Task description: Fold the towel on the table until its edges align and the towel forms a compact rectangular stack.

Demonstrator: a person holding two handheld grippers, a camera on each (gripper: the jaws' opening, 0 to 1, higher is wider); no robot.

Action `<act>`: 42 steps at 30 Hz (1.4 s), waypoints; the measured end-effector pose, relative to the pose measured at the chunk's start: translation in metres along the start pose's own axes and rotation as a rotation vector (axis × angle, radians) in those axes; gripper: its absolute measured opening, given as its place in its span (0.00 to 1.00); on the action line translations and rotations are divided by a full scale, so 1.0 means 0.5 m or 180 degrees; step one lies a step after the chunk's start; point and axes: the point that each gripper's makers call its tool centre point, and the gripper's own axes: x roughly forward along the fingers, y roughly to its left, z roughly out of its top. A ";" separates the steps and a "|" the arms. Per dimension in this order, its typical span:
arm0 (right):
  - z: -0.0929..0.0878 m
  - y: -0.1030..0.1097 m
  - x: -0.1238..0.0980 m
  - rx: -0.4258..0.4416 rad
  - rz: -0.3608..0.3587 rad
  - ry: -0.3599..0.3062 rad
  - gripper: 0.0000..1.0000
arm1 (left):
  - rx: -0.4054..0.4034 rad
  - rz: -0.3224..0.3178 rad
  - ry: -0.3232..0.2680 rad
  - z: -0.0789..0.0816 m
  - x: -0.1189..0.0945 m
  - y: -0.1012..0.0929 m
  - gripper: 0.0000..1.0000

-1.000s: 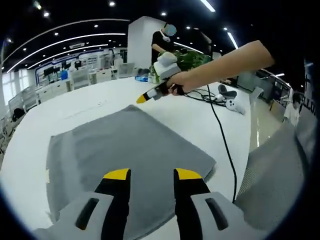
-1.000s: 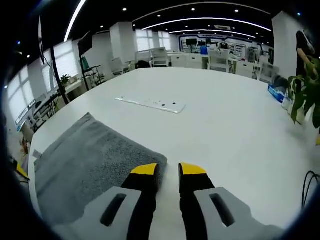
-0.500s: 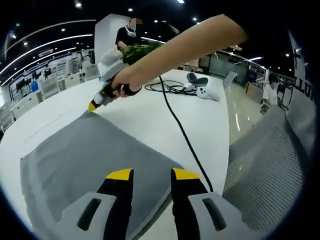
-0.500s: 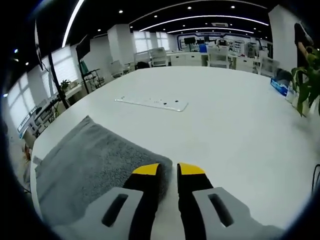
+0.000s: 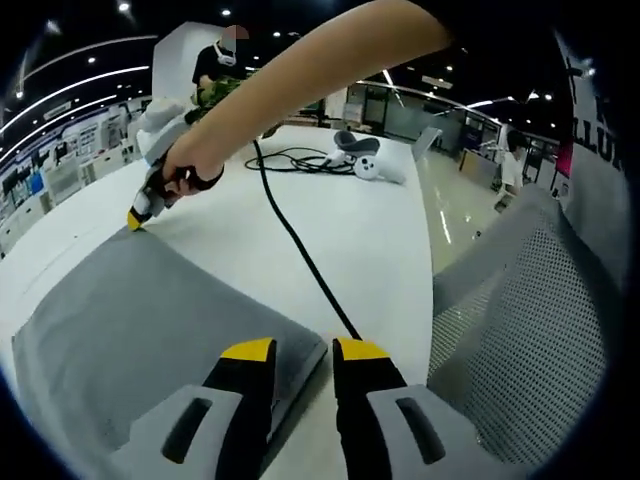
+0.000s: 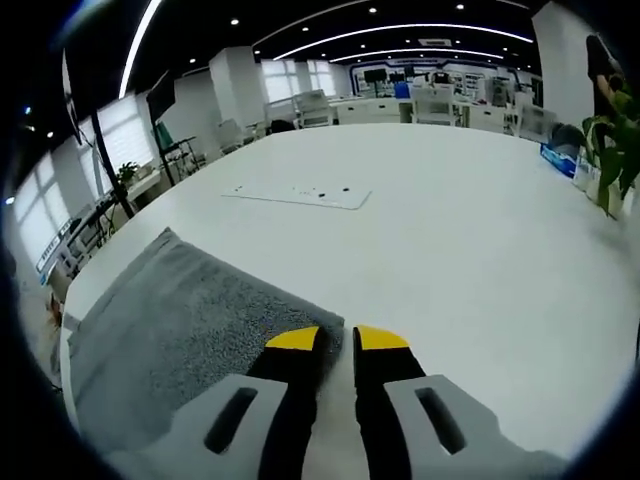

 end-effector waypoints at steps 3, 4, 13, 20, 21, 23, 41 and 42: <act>0.000 -0.002 0.000 -0.0010 0.0000 -0.0012 0.12 | 0.0024 -0.0035 -0.0008 0.003 0.010 -0.010 0.21; 0.001 -0.002 0.001 -0.0008 0.0007 -0.0015 0.12 | 0.0042 -0.0056 -0.0002 0.003 0.015 -0.015 0.20; 0.003 -0.001 0.004 -0.0102 0.0046 -0.0066 0.09 | 0.0086 -0.0016 0.0114 -0.019 0.033 -0.021 0.18; 0.004 -0.002 0.009 -0.0181 0.0051 -0.0060 0.08 | 0.0092 0.0000 0.0239 -0.035 0.042 -0.025 0.18; 0.004 -0.002 0.009 -0.0192 0.0051 -0.0065 0.07 | 0.0139 0.0011 0.0269 -0.038 0.044 -0.024 0.18; 0.004 0.001 0.011 -0.0211 0.0063 -0.0077 0.05 | 0.0200 0.0036 0.0296 -0.039 0.046 -0.022 0.17; 0.007 0.010 0.000 0.0122 0.0120 -0.0109 0.00 | 0.0363 0.0101 0.0186 -0.025 0.039 -0.012 0.02; 0.009 0.010 -0.002 0.0120 0.0121 -0.0114 0.00 | 0.0329 0.0105 0.0170 -0.023 0.038 -0.010 0.02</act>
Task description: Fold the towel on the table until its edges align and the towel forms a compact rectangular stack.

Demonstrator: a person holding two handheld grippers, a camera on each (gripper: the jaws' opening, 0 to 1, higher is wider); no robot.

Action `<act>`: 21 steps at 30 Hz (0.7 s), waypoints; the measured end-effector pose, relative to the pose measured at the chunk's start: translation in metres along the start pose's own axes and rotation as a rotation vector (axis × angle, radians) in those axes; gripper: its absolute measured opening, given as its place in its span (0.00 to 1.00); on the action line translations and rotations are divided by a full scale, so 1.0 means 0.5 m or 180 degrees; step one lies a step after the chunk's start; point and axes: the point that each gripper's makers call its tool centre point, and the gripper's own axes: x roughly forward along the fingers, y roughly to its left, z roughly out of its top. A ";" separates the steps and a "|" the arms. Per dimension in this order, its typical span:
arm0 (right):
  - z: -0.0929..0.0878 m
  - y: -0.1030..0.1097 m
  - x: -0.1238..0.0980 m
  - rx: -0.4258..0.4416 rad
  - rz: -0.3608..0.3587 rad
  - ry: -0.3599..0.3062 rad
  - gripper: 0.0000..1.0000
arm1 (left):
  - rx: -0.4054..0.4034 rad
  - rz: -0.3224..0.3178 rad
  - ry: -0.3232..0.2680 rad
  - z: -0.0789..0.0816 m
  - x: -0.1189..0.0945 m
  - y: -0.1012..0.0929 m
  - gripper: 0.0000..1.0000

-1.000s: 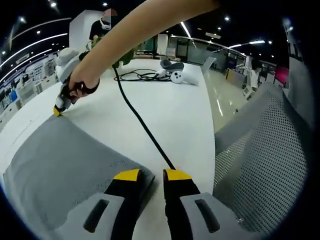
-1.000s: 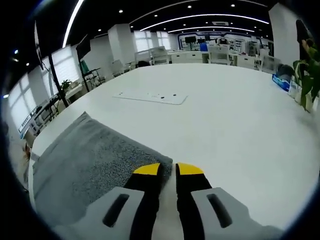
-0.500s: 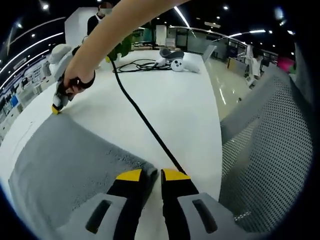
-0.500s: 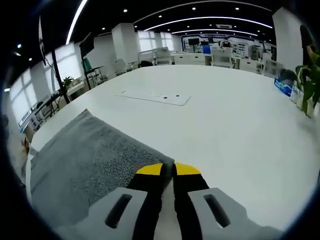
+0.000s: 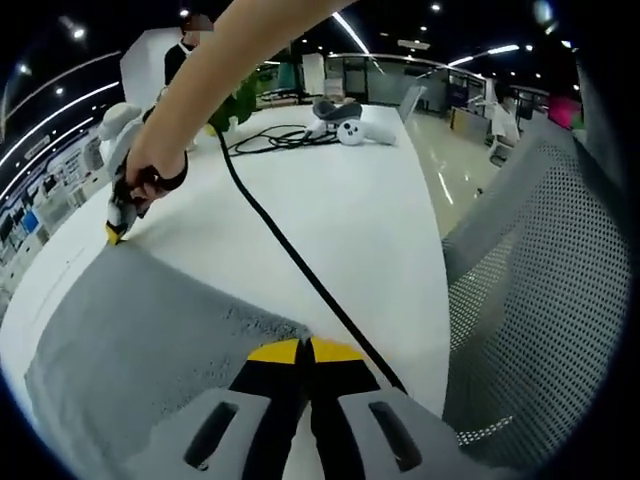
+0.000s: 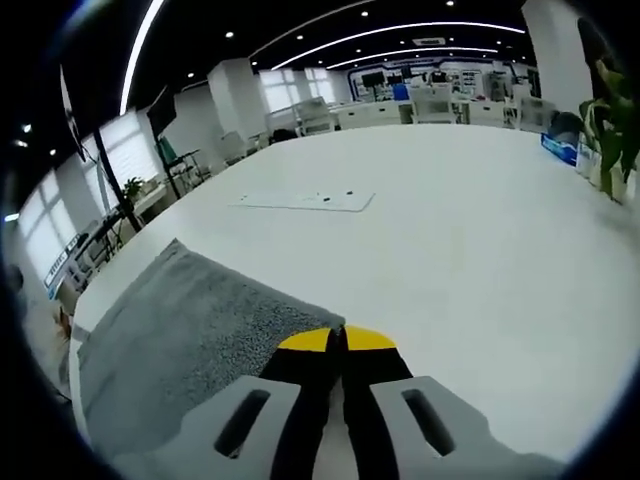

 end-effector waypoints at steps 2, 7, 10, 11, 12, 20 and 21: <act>0.005 0.002 -0.004 -0.0009 0.0005 -0.0014 0.00 | -0.0032 0.0011 -0.0033 0.004 -0.004 0.002 0.01; 0.018 0.010 -0.011 -0.0063 0.0003 -0.0029 0.00 | 0.0011 0.0052 -0.0063 0.010 -0.011 0.001 0.01; 0.027 0.016 -0.018 -0.0092 0.0018 -0.0047 0.00 | -0.0035 0.0108 -0.0134 0.020 -0.023 0.009 0.01; 0.029 0.016 -0.020 -0.0095 0.0019 -0.0051 0.00 | -0.0060 0.0123 -0.0157 0.022 -0.027 0.012 0.01; 0.032 0.018 -0.022 -0.0099 0.0022 -0.0059 0.00 | -0.0086 0.0139 -0.0177 0.025 -0.030 0.014 0.01; 0.062 0.036 -0.032 -0.0145 0.0058 -0.0104 0.00 | -0.0059 0.0296 -0.0347 0.055 -0.069 0.030 0.01; 0.064 0.038 -0.033 -0.0154 0.0062 -0.0104 0.00 | -0.0078 0.0304 -0.0356 0.056 -0.072 0.031 0.01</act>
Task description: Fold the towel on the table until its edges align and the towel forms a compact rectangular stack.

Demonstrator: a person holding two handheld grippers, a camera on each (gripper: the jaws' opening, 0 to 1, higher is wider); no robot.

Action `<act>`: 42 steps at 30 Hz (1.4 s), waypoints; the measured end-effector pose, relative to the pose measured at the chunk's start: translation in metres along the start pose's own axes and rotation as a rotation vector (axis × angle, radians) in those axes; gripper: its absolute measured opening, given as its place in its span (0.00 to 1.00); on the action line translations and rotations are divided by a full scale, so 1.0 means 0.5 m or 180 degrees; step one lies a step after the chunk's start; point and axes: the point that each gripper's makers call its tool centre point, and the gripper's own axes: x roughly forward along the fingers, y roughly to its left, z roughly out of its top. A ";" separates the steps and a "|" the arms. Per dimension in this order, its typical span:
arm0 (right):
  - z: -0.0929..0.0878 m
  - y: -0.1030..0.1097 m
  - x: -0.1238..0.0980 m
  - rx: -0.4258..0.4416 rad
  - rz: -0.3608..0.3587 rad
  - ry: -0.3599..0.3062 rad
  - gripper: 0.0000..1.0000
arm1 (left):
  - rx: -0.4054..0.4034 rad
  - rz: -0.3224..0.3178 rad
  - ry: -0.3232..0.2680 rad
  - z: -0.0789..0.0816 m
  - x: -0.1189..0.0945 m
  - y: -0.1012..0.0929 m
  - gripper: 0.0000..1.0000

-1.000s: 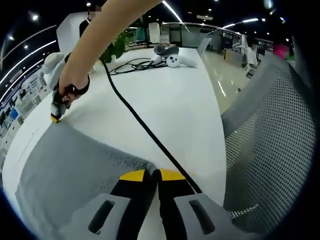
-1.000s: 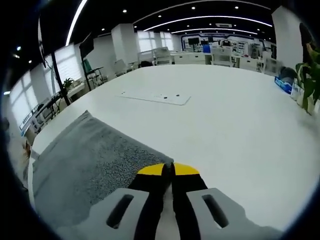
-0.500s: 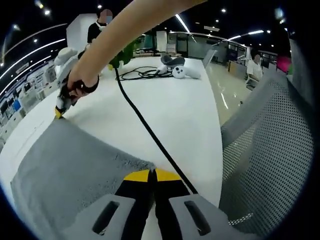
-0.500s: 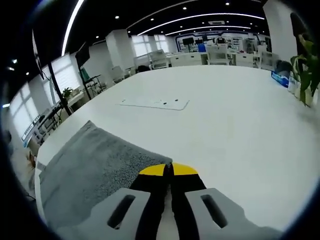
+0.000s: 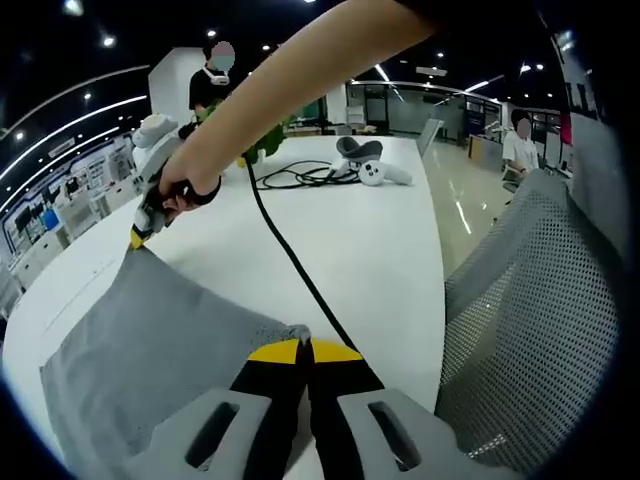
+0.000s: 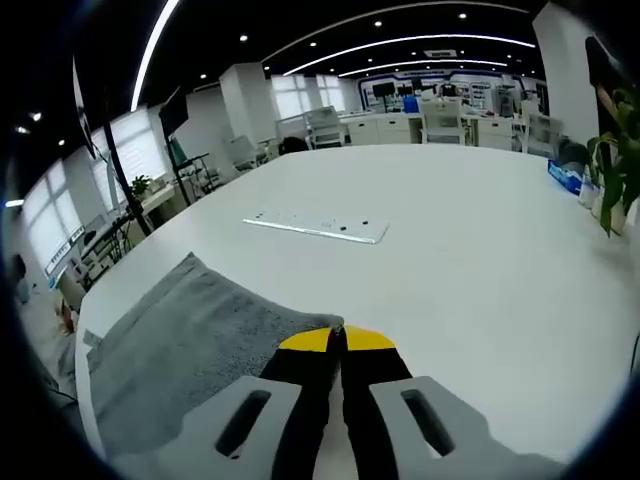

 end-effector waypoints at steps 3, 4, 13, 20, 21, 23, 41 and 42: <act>0.010 0.007 -0.001 -0.0031 0.0027 -0.0012 0.00 | -0.0008 0.0019 -0.0040 0.004 -0.013 -0.001 0.01; 0.013 0.008 -0.001 -0.0032 0.0031 -0.0019 0.00 | -0.0007 0.0030 -0.0054 0.006 -0.017 -0.001 0.01; 0.053 0.028 -0.008 0.0102 0.0064 -0.0147 0.00 | -0.0240 0.0198 -0.0324 0.042 -0.065 0.028 0.01; 0.088 0.054 -0.005 0.0083 0.0099 -0.0214 0.00 | -0.0338 0.0460 -0.0380 0.049 -0.106 0.068 0.01; 0.094 0.062 -0.003 0.0074 0.0116 -0.0227 0.00 | -0.0370 0.0492 -0.0398 0.050 -0.115 0.073 0.01; 0.105 0.075 0.000 0.0049 0.0142 -0.0244 0.00 | -0.0409 0.0556 -0.0427 0.050 -0.131 0.083 0.01; 0.180 0.182 0.022 0.0049 0.0384 -0.0414 0.00 | -0.0712 0.1141 -0.0289 -0.025 -0.246 0.145 0.01; 0.183 0.187 0.024 0.0052 0.0397 -0.0420 0.00 | -0.0732 0.1199 -0.0296 -0.028 -0.257 0.151 0.01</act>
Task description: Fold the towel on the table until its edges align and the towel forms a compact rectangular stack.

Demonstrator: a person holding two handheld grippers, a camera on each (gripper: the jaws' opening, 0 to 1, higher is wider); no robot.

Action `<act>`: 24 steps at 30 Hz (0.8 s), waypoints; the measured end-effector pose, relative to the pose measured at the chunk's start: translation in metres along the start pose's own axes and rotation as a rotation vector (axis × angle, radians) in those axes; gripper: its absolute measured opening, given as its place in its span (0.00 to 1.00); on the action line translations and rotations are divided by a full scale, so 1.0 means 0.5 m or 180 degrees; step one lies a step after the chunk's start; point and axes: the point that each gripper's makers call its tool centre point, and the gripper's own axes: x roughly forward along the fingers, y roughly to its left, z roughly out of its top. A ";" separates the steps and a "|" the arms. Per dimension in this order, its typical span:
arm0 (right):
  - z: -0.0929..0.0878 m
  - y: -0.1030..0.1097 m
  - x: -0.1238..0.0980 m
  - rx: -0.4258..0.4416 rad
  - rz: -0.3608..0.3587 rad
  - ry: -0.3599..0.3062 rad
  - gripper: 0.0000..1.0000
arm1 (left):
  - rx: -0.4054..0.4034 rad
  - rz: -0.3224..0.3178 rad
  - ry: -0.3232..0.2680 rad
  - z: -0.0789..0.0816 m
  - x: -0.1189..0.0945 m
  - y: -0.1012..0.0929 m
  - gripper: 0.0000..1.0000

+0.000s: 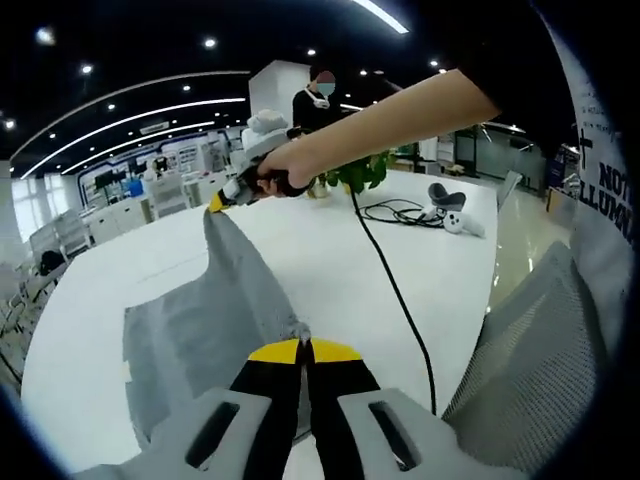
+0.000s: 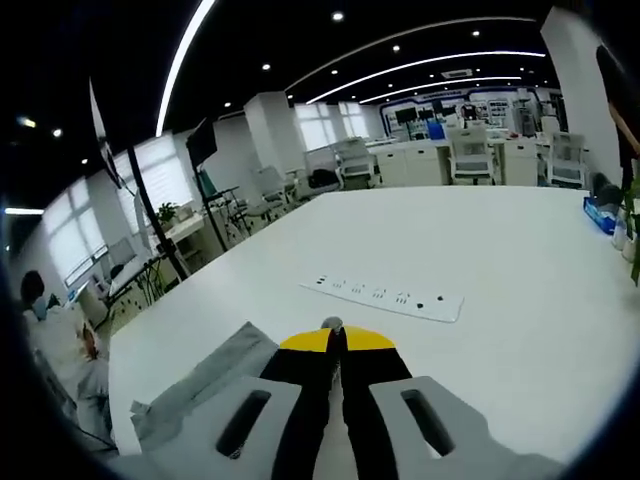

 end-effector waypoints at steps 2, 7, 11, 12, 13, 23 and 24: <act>0.006 0.014 0.006 0.0007 0.0035 -0.0013 0.00 | -0.0035 0.0077 0.0004 -0.003 -0.013 0.015 0.01; 0.022 0.045 0.021 0.0005 0.0112 -0.0057 0.00 | -0.0134 0.0262 -0.0020 -0.005 -0.040 0.051 0.01; 0.033 0.072 0.038 -0.0017 0.0181 -0.0077 0.00 | -0.0166 0.0400 -0.0017 -0.009 -0.060 0.077 0.01; 0.035 0.079 0.044 -0.0035 0.0199 -0.0076 0.00 | -0.0174 0.0443 -0.0017 -0.010 -0.065 0.084 0.01; 0.034 0.084 0.049 -0.0053 0.0208 -0.0065 0.00 | -0.0187 0.0459 -0.0010 -0.012 -0.067 0.087 0.01; 0.040 0.150 0.086 -0.0092 0.0376 -0.0047 0.00 | -0.0275 0.0630 0.0030 -0.034 -0.103 0.117 0.01; 0.040 0.152 0.087 -0.0092 0.0382 -0.0048 0.00 | -0.0297 0.0643 0.0045 -0.039 -0.107 0.120 0.01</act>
